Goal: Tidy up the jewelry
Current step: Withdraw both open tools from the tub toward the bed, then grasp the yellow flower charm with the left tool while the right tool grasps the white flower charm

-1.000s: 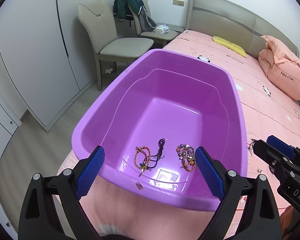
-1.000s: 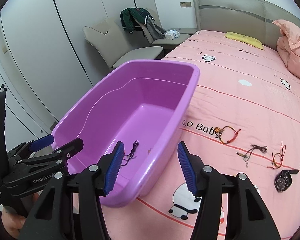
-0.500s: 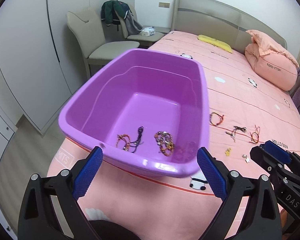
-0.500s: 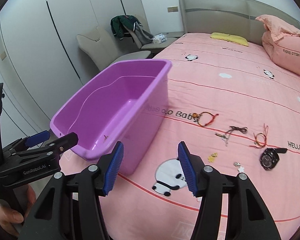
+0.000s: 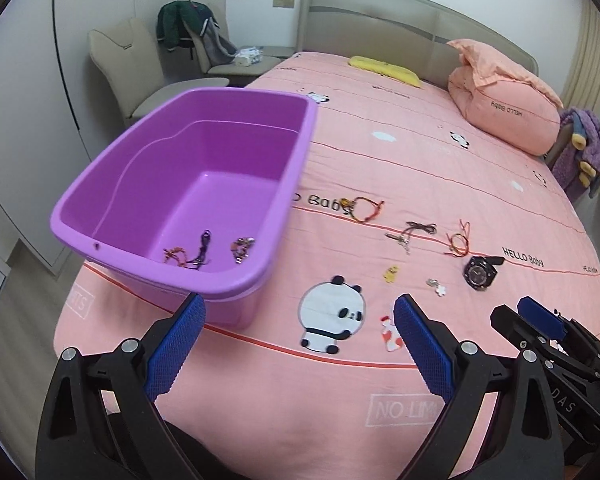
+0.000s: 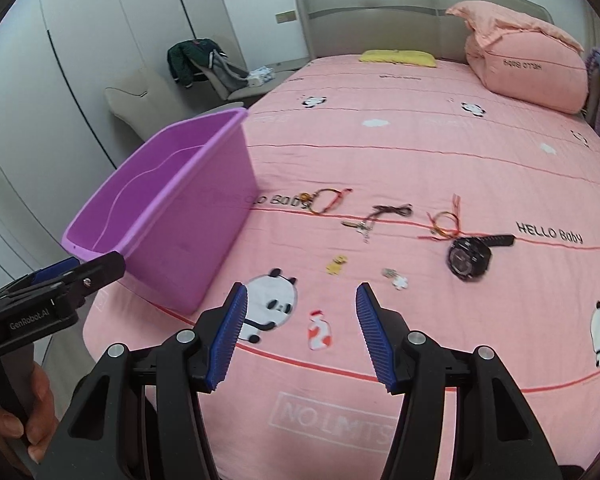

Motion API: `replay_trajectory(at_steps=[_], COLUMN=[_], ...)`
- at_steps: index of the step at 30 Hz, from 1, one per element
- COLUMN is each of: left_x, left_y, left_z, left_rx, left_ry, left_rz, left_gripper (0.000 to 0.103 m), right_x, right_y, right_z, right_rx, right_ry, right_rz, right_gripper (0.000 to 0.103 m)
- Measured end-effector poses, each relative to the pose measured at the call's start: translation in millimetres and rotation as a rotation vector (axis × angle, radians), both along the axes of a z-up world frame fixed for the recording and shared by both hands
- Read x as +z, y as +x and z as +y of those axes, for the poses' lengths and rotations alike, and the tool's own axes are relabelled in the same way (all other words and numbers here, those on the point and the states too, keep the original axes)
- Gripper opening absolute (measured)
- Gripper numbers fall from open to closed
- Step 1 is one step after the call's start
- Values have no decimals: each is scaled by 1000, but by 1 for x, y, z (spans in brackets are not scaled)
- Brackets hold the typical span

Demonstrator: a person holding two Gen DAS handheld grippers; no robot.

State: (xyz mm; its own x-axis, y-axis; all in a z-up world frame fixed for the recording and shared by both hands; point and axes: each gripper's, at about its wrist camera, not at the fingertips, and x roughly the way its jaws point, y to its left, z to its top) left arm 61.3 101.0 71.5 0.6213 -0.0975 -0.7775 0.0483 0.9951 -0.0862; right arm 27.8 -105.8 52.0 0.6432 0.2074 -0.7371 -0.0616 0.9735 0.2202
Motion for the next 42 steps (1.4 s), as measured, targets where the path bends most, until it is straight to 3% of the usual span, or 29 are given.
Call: replay_trajectory(at_steps=[13, 27, 42], left_x=[-58, -143, -183], left_y=[25, 87, 125], left_z=[-63, -98, -128], left_rx=[-91, -119, -164], left_ry=[28, 53, 107], left_rz=[50, 134, 115], left_gripper=[93, 93, 93], right_x=[-51, -129, -167], right_y=[6, 63, 109], right_z=[-63, -70, -82], right_rx=[-116, -102, -129], right_ry=[-14, -20, -32], right_rz=[65, 168, 178], right_gripper=[55, 55, 55])
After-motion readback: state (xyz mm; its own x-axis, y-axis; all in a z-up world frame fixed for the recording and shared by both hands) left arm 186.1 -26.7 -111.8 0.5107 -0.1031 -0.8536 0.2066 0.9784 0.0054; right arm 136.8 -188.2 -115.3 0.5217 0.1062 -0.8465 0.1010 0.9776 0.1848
